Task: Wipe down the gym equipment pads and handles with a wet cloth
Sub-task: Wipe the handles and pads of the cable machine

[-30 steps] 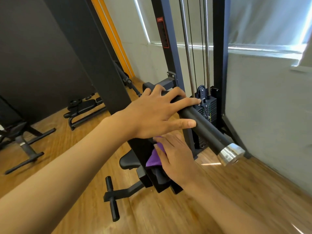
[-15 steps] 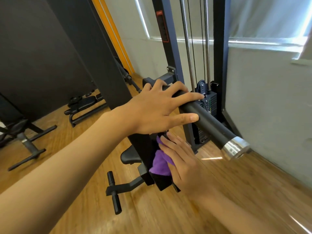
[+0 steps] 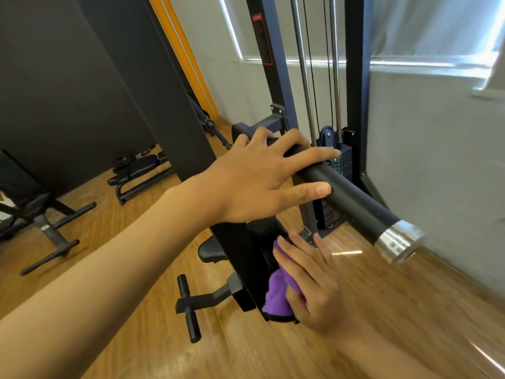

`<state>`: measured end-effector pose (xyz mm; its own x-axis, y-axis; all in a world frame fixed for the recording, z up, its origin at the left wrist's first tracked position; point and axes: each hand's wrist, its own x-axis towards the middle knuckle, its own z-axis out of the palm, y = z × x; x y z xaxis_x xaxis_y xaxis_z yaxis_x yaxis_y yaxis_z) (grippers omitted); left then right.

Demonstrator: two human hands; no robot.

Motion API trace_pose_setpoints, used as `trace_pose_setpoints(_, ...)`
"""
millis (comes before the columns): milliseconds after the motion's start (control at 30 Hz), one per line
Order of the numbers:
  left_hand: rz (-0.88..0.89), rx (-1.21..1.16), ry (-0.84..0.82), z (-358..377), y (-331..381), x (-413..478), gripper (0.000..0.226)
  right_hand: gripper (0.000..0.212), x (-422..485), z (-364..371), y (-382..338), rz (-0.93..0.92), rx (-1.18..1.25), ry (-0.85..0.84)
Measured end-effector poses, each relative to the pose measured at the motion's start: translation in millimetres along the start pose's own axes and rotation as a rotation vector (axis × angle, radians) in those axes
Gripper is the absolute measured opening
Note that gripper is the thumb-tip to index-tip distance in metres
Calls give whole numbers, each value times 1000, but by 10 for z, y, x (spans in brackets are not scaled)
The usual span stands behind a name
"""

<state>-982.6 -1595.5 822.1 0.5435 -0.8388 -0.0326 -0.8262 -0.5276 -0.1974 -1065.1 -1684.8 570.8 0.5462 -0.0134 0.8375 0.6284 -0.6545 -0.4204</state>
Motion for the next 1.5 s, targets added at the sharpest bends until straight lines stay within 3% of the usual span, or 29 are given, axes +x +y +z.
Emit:
trace_pose_setpoints(100,3,-10,-8,-31,9,3,65,53,436,14,-200,92,-25,-7)
trace_pose_setpoints(267,6,-36,-1,-25,77,-47,66,74,-354,162,-178,46,-158,22)
trace_pose_setpoints(433,14,-70,8,-52,143,-86,65,41,114,66,-367,119,-101,131)
trace_pose_setpoints(500,16,-75,9,-58,145,-107,65,42,272,33,-413,189,-22,138)
trace_pose_setpoints(667,22,-96,16,-67,179,-138,66,37,-450,61,-473,119,-79,137)
trace_pose_setpoints(733,29,-93,34,-75,192,-147,65,38,-244,41,-487,145,-74,191)
trace_pose_setpoints(800,20,-103,35,-89,206,-144,64,54,189,5,-537,221,-38,186)
trace_pose_setpoints(867,15,-103,41,-80,210,-149,64,63,304,8,-551,180,-82,142)
trace_pose_setpoints(967,19,-103,29,-68,179,-132,66,44,-103,8,-519,94,-86,78)
trace_pose_setpoints(1100,2,-84,40,-24,120,-69,72,61,80,88,-474,182,-137,59)
trace_pose_setpoints(1200,-9,-76,29,5,36,-25,72,47,313,246,-340,184,-158,112)
trace_pose_setpoints(1367,0,-57,22,36,-43,38,73,39,-468,377,-52,25,-165,128)
trace_pose_setpoints(1500,-9,-20,43,72,-132,95,73,41,318,474,-12,54,-133,183)
